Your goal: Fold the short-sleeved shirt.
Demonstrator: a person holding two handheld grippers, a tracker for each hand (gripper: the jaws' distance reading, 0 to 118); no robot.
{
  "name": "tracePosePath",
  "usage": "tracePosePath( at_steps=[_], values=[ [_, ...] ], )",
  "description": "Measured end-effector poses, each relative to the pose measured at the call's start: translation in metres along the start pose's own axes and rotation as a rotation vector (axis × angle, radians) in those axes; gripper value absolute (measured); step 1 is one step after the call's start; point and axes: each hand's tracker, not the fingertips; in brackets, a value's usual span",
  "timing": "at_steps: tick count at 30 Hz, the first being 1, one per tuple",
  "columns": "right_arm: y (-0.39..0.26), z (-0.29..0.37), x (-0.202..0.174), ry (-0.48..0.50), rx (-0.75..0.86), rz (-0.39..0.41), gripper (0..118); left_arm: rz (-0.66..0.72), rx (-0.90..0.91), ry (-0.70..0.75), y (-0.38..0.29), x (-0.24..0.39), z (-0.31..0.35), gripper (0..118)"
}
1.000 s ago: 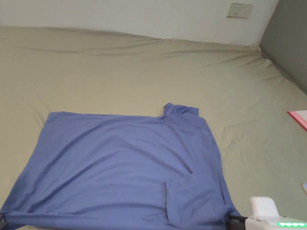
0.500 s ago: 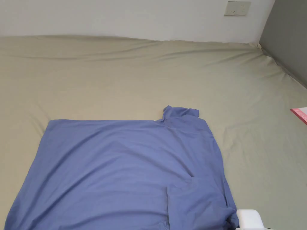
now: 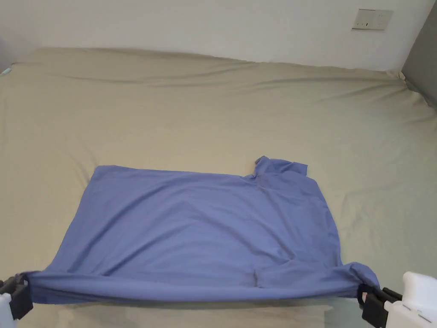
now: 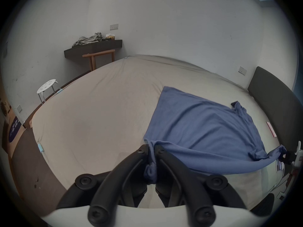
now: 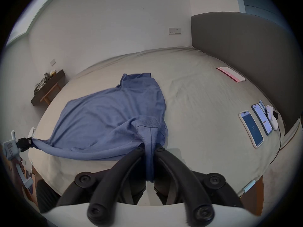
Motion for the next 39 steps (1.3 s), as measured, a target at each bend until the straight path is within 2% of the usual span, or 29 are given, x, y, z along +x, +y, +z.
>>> tracePosePath(
  at_steps=[7, 12, 16, 23, 25, 26, 28, 29, 31, 32, 33, 35, 39],
  values=[
    [0.047, -0.046, -0.015, -0.044, -0.030, -0.008, 9, -0.001, 0.026, -0.004, 0.042, 0.024, -0.034, 5],
    [0.071, -0.108, -0.020, -0.106, -0.135, -0.008, 9, -0.006, -0.019, 0.003, 0.058, 0.039, -0.082, 5],
    [0.077, -0.152, -0.020, -0.136, -0.200, -0.012, 9, -0.042, -0.084, 0.021, 0.058, 0.047, -0.122, 5],
    [0.071, -0.198, -0.021, -0.167, -0.270, 0.029, 10, -0.130, -0.221, 0.072, 0.037, 0.052, -0.178, 5],
    [0.071, -0.203, -0.021, -0.171, -0.282, 0.050, 15, -0.125, -0.240, 0.070, 0.033, 0.051, -0.184, 5],
    [0.071, -0.204, -0.021, -0.172, -0.278, 0.054, 28, -0.126, -0.232, 0.067, 0.033, 0.045, -0.189, 5],
    [0.074, -0.205, -0.019, -0.207, -0.235, 0.074, 79, -0.136, -0.228, 0.062, 0.038, 0.047, -0.187, 16],
    [0.078, -0.207, -0.016, -0.241, -0.213, 0.103, 95, -0.146, -0.232, 0.060, 0.041, 0.047, -0.188, 30],
    [0.088, -0.204, -0.010, -0.259, -0.177, 0.120, 99, -0.171, -0.231, 0.088, 0.051, 0.045, -0.185, 94],
    [0.096, -0.196, -0.007, -0.249, -0.155, 0.107, 99, -0.167, -0.220, 0.091, 0.059, 0.043, -0.180, 113],
    [0.104, -0.187, -0.006, -0.227, -0.129, 0.091, 99, -0.158, -0.191, 0.083, 0.066, 0.043, -0.171, 118],
    [0.123, -0.157, -0.006, -0.191, -0.041, 0.086, 99, -0.136, -0.044, 0.035, 0.087, 0.045, -0.141, 116],
    [0.153, -0.088, -0.031, -0.153, 0.168, 0.159, 99, -0.145, 0.117, -0.011, 0.125, 0.062, -0.078, 116]
  ],
)
